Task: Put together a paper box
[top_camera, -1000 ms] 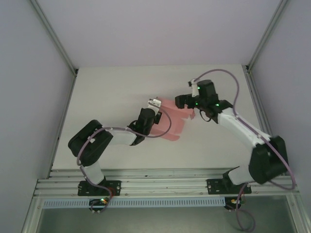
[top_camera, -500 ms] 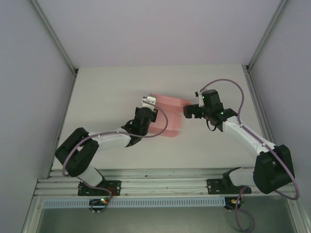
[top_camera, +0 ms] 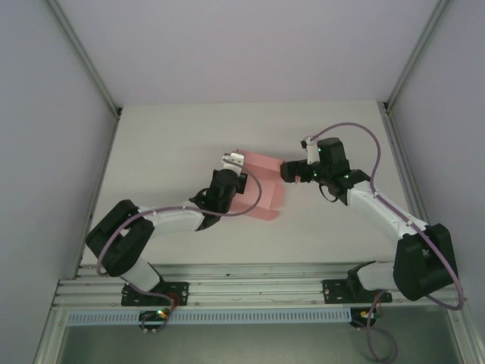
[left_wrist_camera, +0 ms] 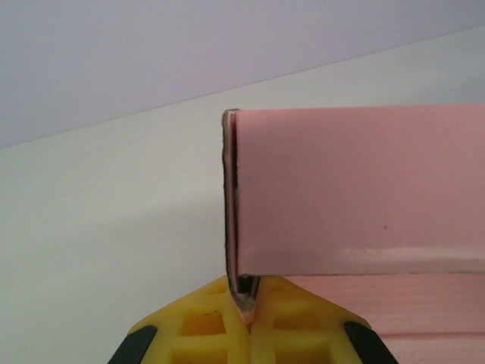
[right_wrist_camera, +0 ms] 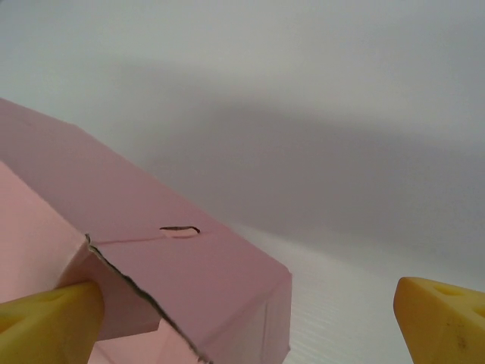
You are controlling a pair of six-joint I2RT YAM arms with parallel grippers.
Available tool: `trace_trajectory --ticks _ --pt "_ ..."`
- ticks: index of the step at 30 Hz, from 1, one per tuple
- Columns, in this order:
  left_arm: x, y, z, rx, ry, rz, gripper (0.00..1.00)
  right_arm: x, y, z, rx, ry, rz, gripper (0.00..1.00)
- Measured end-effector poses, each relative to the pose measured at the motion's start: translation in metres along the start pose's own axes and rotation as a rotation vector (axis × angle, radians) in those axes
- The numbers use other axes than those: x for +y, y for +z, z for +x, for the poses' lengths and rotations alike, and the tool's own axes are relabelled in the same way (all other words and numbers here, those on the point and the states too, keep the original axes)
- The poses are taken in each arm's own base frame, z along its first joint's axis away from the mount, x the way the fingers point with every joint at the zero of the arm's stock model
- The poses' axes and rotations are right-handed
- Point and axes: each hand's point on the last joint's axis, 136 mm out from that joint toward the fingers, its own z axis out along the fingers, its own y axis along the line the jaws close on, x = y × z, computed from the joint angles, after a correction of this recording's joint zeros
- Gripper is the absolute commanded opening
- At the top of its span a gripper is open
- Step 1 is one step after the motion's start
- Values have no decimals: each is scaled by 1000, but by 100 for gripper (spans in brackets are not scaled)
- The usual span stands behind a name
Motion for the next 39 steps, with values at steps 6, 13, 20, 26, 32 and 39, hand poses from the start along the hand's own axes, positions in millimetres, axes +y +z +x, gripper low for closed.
trace_trajectory --ticks 6,13,20,26,32,39 --pt "3 2 5 22 -75 4 0 12 7 0 -68 52 -112 100" --pt "-3 -6 -1 26 -128 31 0 2 -23 -13 -176 36 -14 100" --pt "0 -13 -14 36 -153 12 0 -24 -45 -3 -201 28 153 100" --pt "5 -21 -20 40 -168 2 0 -41 -33 24 -114 38 223 100" --pt "6 -23 -17 58 -158 0 0 -60 -15 40 -46 53 290 100" --pt "6 -23 -14 73 -150 3 0 -53 1 34 -66 53 221 100"
